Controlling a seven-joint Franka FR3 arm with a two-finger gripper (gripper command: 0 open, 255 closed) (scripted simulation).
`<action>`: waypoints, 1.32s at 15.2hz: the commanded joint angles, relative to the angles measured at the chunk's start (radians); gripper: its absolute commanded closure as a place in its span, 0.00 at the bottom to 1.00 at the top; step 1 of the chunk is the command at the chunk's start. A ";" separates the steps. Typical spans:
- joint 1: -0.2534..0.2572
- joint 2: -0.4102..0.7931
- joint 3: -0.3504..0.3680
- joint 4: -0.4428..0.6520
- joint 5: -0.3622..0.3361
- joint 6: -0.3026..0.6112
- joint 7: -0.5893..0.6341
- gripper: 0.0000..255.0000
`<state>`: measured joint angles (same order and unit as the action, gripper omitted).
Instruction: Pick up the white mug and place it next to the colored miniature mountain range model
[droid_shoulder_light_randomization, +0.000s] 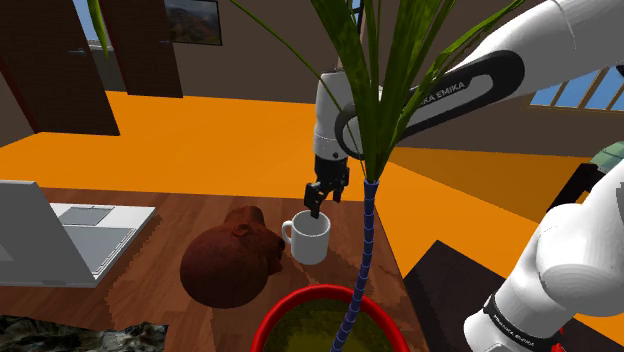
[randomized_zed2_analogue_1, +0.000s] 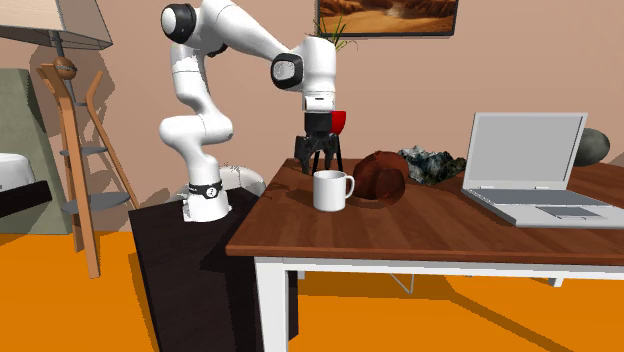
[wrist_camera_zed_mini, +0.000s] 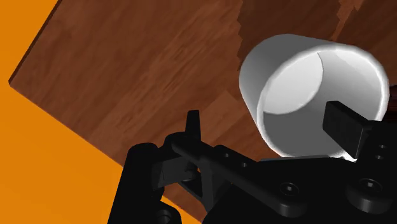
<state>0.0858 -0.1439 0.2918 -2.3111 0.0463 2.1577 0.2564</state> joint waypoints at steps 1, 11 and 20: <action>0.000 0.043 0.007 0.011 -0.011 0.034 0.016 0.00; 0.000 0.094 0.010 -0.031 -0.028 0.125 0.028 0.00; 0.000 0.094 0.010 -0.031 -0.028 0.125 0.028 1.00</action>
<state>0.0858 -0.0500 0.3016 -2.3418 0.0183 2.2821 0.2848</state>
